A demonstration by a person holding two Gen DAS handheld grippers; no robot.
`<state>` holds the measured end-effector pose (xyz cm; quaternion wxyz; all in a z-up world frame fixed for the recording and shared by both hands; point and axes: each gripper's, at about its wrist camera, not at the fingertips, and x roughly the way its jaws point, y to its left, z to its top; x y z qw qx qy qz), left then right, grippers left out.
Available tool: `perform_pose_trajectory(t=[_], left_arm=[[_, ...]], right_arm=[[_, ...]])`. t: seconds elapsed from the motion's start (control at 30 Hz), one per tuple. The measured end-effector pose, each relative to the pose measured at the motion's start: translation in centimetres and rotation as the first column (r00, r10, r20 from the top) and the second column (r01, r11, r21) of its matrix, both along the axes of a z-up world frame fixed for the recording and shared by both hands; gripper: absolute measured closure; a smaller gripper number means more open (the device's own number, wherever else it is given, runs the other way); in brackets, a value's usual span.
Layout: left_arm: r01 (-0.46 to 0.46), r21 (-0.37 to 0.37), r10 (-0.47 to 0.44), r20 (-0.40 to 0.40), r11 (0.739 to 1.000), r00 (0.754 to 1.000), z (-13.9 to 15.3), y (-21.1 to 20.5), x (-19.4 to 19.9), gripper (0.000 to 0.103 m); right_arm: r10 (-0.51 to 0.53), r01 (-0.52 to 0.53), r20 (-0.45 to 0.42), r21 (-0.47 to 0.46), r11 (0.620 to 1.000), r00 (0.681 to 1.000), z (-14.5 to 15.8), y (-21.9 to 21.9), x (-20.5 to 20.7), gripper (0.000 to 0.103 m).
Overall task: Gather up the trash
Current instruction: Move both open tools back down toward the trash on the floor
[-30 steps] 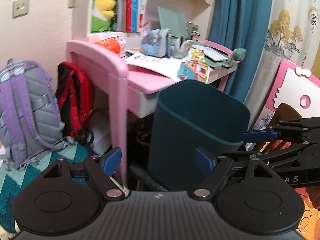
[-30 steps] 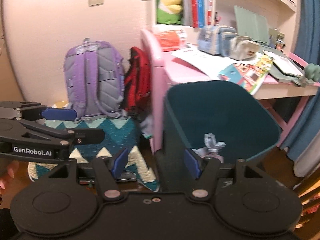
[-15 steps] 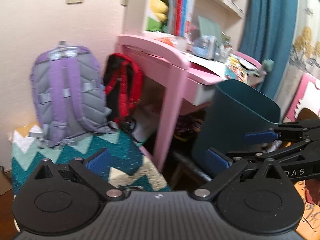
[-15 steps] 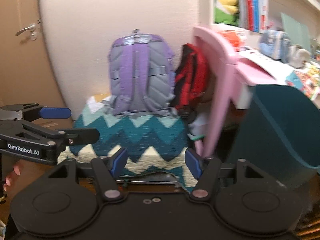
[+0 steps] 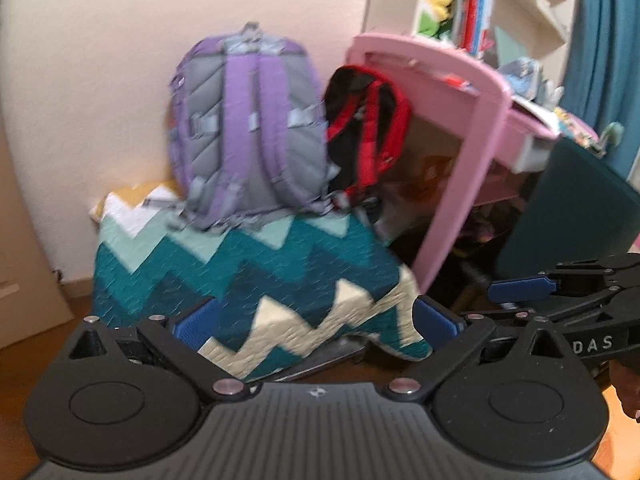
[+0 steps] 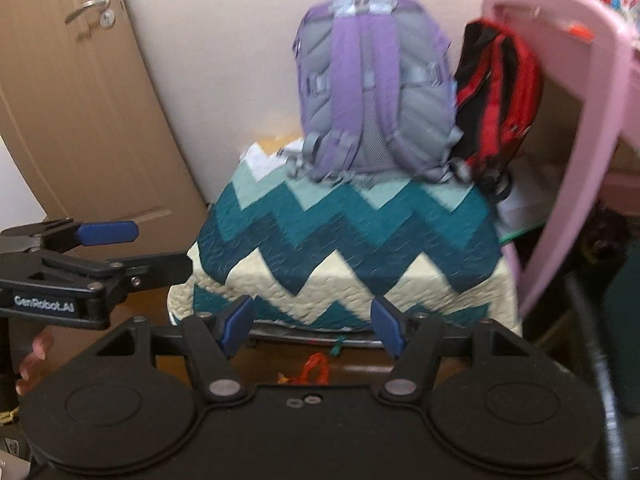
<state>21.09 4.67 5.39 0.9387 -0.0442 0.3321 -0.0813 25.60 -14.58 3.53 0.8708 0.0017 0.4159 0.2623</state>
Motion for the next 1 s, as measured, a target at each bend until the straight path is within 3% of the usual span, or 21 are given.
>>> perform_pose_trajectory(t=[0.23, 0.47, 0.7, 1.0], left_arm=[[-0.086, -0.034, 0.084, -0.066, 0.996, 0.994, -6.2, 5.6, 1.0, 0.0], [-0.115, -0.011, 0.111, -0.18, 0.993, 0.977, -13.0, 10.1, 3.8, 0.0], [-0.045, 0.049, 0.057, -0.258, 0.998, 0.965, -20.2, 11.5, 6.3, 0.0], [0.039, 0.137, 0.014, -0.364, 0.99, 0.931, -30.5, 10.5, 8.3, 0.0]], right_arm=[[-0.03, 0.027, -0.072, -0.038, 0.999, 0.997, -7.9, 4.5, 2.1, 0.039], [-0.031, 0.015, -0.147, -0.111, 0.994, 0.989, -16.5, 7.7, 3.8, 0.038], [-0.082, 0.039, -0.273, -0.163, 0.986, 0.958, -24.6, 8.9, 5.3, 0.038], [-0.079, -0.008, -0.375, -0.225, 0.974, 0.924, -33.0, 9.5, 6.5, 0.038]])
